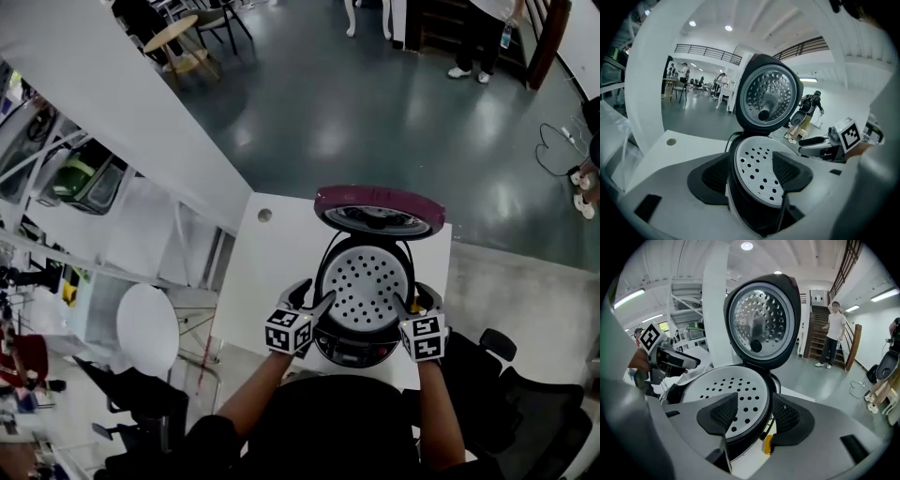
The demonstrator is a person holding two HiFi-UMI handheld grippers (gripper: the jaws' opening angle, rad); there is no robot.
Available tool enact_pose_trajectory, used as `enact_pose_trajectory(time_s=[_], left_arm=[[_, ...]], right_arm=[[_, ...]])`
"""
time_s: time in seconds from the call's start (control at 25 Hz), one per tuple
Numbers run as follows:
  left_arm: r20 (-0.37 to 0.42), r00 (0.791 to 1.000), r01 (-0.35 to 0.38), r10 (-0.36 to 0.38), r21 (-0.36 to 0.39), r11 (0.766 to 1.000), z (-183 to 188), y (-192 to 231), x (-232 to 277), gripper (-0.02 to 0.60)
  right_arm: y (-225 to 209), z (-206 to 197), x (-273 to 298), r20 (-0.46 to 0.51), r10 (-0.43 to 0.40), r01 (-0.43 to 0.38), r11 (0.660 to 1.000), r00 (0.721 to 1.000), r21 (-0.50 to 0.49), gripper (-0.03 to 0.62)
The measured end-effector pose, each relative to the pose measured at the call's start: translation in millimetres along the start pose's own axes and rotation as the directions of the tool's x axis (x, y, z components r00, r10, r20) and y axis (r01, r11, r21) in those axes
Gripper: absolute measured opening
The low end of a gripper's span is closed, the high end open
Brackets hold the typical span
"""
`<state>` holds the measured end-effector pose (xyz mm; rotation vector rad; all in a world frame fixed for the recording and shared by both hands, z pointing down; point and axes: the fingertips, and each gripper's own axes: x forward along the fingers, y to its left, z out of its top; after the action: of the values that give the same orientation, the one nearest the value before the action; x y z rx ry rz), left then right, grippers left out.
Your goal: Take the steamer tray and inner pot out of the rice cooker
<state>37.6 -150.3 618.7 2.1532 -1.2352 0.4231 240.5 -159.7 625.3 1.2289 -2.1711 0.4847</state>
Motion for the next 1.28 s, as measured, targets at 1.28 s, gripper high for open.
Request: enact_pose_trajectory(time_s=[1.28], left_arm=[[-0.315,0.912,-0.148,0.264,0.347,0.926,-27,39,62,0.164]], right_arm=[[2,18,50,-0.125,0.069,-0.089,0.983,0.990,-0.158,0.202]])
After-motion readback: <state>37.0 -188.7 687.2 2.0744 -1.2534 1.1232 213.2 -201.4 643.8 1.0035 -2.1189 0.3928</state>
